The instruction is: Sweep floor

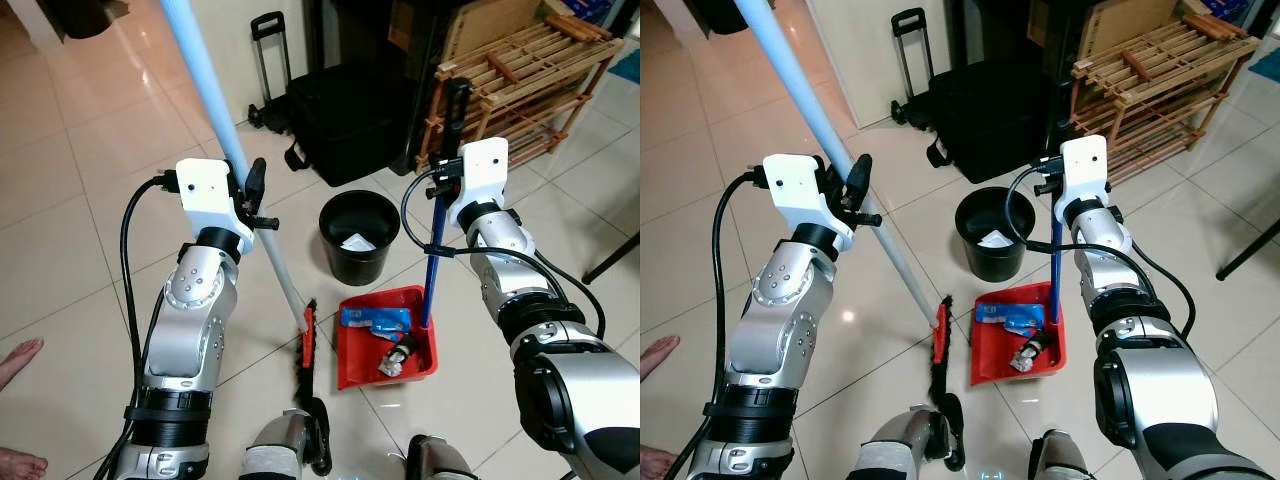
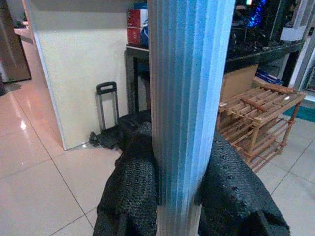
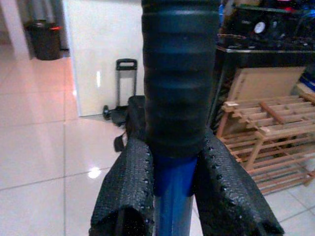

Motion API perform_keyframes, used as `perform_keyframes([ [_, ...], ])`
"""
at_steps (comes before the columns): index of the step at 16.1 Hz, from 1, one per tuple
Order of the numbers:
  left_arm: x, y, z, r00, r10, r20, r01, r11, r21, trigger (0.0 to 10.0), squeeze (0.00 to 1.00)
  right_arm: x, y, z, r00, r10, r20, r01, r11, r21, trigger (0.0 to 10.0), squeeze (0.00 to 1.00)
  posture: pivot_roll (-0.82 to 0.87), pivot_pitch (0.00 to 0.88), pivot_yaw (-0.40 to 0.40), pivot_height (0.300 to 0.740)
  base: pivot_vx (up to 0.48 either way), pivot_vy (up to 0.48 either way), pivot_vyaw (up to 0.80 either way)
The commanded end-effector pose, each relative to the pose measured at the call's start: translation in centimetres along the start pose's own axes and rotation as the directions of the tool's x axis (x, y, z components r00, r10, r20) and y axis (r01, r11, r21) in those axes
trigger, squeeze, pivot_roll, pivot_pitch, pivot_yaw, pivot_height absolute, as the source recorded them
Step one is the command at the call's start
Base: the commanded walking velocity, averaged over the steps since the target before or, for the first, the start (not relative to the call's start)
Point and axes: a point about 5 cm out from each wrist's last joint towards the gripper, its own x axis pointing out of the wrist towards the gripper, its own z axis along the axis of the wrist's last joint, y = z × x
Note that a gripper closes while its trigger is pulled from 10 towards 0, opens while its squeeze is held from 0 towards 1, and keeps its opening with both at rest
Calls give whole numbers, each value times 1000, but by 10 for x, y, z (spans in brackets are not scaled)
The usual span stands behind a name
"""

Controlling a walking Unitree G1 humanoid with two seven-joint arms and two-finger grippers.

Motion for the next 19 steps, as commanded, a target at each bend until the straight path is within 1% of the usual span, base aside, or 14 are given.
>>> perform_keyframes([
  [1,-2,0,12,999,-10,52,10,1000,0,10000,0,7,5,13,999,23,38,-24,999,24,10000,0,43,165,115,740,0,0,0],
  [5,-4,-3,12,999,-29,41,28,1000,10,10000,0,5,12,7,999,43,31,-44,998,33,10000,0,44,160,121,740,0,0,0],
  [8,-4,1,9,1000,-5,24,5,1000,8,10000,0,4,13,5,999,46,30,-47,998,43,10000,0,40,157,123,740,0,0,0],
  [13,-5,-1,7,1000,-3,12,3,1000,9,10000,0,0,13,-2,999,41,16,-42,998,54,10000,0,33,154,121,740,466,0,0],
  [19,-5,1,7,1000,7,9,-7,1000,12,10000,0,-1,14,-4,999,40,13,-41,997,60,10000,0,33,163,117,740,469,0,0],
])
